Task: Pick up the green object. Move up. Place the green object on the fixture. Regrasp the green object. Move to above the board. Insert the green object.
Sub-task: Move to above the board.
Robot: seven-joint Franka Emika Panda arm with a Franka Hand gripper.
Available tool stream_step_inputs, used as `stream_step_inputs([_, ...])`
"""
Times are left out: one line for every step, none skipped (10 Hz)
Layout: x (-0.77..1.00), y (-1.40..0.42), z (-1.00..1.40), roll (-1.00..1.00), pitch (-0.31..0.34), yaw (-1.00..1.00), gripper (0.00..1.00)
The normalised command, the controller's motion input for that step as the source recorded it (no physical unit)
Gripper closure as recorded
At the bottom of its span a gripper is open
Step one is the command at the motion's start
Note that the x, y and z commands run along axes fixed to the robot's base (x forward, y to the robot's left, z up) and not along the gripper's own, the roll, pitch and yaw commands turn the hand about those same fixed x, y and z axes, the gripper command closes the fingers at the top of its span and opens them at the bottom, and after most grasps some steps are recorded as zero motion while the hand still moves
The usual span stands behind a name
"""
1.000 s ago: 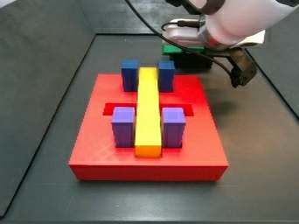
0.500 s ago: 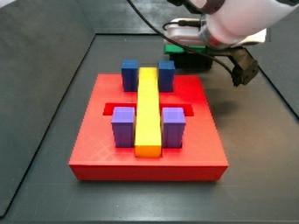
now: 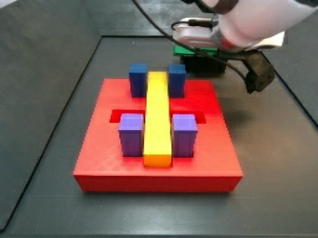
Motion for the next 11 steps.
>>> stream_step_inputs([-0.05, 0.00, 1.40, -0.01, 0.066, -0.04, 1.00])
stream_step_inputs([-0.07, 0.00, 1.40, -0.04, 0.046, -0.02, 1.00])
stream_step_inputs([-0.06, 0.02, 1.40, -0.03, 0.053, 0.00, 1.00])
stream_step_inputs([-0.05, 0.00, 1.40, -0.01, 0.063, 0.01, 1.00])
stream_step_inputs([-0.05, -0.01, 1.40, 0.00, 0.050, 0.02, 1.00])
stream_step_inputs([-0.04, -0.01, 1.40, -0.01, 0.053, 0.03, 1.00])
stream_step_inputs([0.00, -0.02, 0.59, -0.01, 0.058, 0.03, 1.00])
stream_step_inputs([0.01, -0.01, 0.34, 0.00, 0.065, 0.04, 1.00])
stream_step_inputs([-1.00, -1.40, 0.29, -1.00, 0.003, 0.01, 1.00])
stream_step_inputs([-1.02, -1.40, 0.31, -1.00, -0.010, 0.01, 1.00])
stream_step_inputs([-1.10, -1.40, 0.32, -1.00, -0.033, 0.02, 1.00])
